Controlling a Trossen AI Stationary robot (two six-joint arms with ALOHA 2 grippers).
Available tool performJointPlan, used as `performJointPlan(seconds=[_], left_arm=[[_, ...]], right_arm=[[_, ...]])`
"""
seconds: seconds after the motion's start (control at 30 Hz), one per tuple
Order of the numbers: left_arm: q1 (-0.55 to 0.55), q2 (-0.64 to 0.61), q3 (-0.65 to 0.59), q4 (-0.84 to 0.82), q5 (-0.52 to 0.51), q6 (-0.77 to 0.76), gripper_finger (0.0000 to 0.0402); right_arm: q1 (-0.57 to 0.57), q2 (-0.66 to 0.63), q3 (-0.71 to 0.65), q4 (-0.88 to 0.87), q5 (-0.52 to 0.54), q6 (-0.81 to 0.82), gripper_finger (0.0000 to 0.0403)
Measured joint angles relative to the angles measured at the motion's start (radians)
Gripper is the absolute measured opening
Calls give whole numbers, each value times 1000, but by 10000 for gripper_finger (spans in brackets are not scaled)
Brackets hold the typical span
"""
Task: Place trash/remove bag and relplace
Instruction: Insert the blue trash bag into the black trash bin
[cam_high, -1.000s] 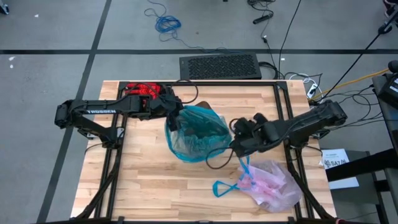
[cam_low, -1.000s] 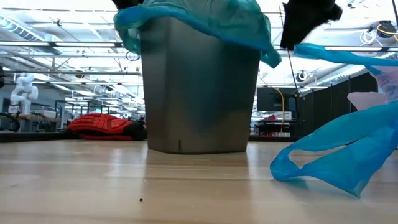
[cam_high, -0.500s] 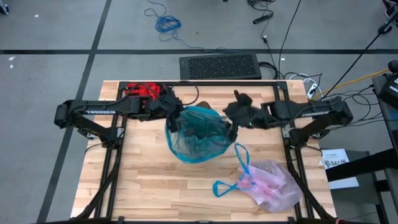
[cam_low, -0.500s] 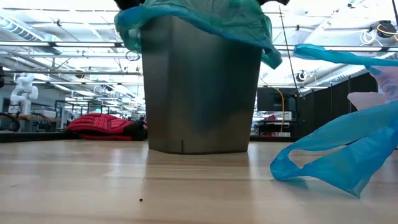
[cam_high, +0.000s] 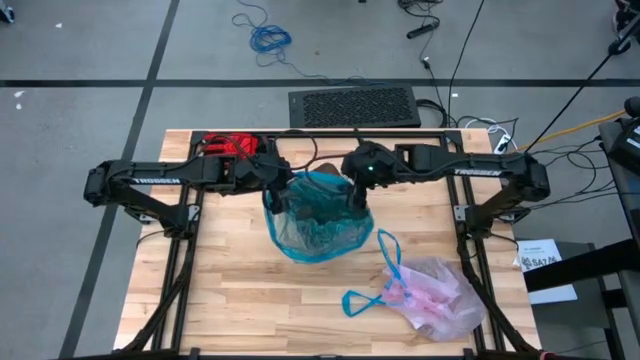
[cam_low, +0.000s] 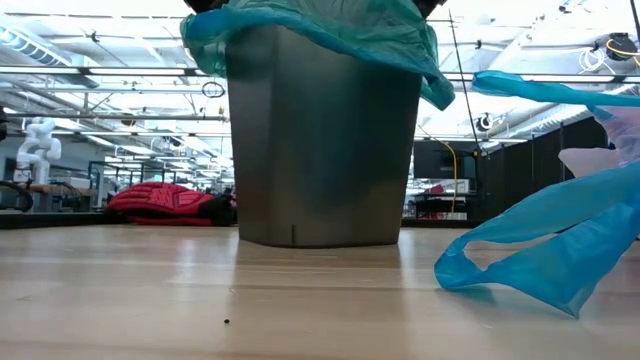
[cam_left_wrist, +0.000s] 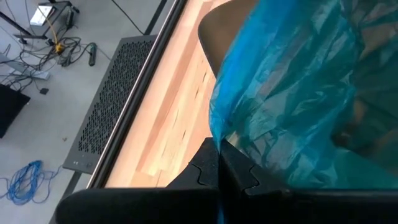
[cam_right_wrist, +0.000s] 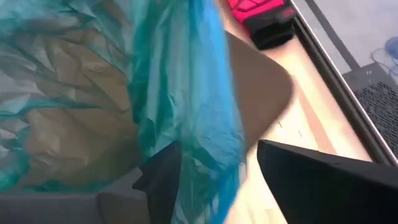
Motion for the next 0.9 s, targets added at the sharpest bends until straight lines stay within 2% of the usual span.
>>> performJointPlan(seconds=[0.1,0.17,0.27,0.33,0.73,0.9], left_arm=[[1,0,0,-1,0,1,0],[0,0,0,-2,0,1,0],[0,0,0,-2,0,0,0],[0,0,0,-3,0,0,0],[-19,0,1,-2,24,0,0],[-34,0,1,-2,26,0,0]], right_arm=[[0,10,0,22,-1,-14,173],[-5,12,0,47,3,-26,130],[-9,10,0,92,4,-45,42],[-14,9,0,104,3,-63,13],[-132,28,0,104,1,-60,2],[-140,28,-25,104,-3,-52,1]])
